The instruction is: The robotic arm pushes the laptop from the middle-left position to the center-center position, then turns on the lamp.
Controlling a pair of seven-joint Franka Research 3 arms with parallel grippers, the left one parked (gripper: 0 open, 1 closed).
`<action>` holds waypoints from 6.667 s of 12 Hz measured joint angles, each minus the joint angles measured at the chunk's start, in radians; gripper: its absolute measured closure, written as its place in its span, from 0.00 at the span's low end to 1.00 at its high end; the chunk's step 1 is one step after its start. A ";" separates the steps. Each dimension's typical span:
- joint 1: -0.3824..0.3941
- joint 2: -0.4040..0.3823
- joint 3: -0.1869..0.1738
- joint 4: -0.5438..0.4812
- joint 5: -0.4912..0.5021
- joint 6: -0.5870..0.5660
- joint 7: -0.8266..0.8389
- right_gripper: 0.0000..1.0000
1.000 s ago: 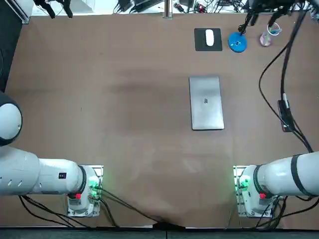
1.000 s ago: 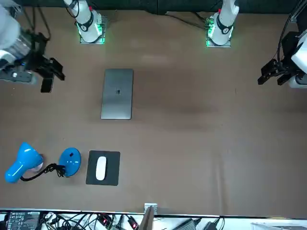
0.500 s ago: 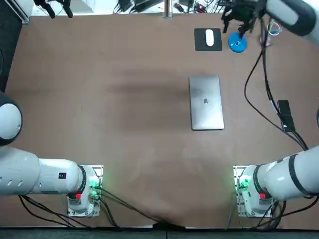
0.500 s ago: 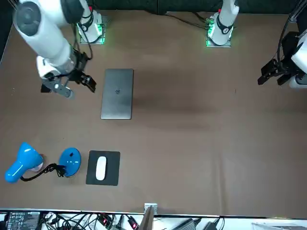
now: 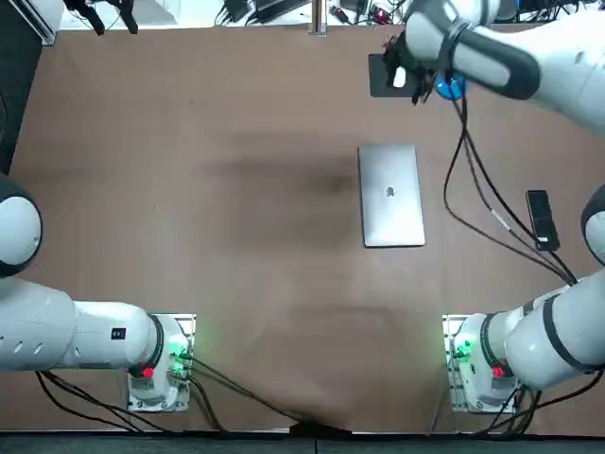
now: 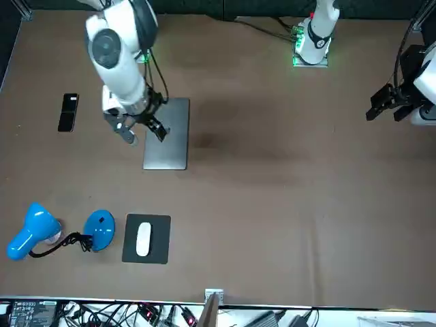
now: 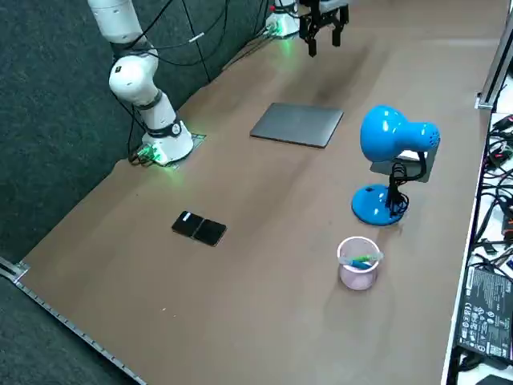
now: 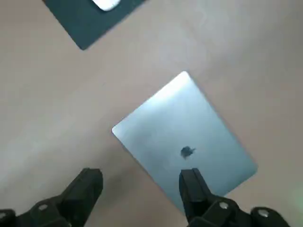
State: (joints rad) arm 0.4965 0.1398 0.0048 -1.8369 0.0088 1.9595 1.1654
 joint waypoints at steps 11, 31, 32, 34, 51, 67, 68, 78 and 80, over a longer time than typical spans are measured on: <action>0.156 0.245 0.000 -0.033 0.000 0.258 0.906 0.00; 0.277 0.327 -0.014 -0.317 -0.001 0.674 1.245 0.00; 0.277 0.311 -0.018 -0.343 -0.001 0.685 1.240 0.00; 0.276 0.288 -0.023 -0.377 -0.001 0.693 1.233 0.00; 0.237 0.246 -0.077 -0.462 -0.001 0.706 1.114 0.00; 0.011 0.134 -0.085 -0.634 -0.001 0.705 0.825 0.00; 0.002 0.133 -0.085 -0.637 -0.001 0.705 0.816 0.00; -0.060 0.096 -0.086 -0.627 -0.001 0.681 0.655 0.00; -0.068 0.090 -0.088 -0.580 -0.001 0.670 0.574 0.00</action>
State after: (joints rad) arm 0.4281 0.2297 -0.0835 -2.4172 0.0074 2.6292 1.7396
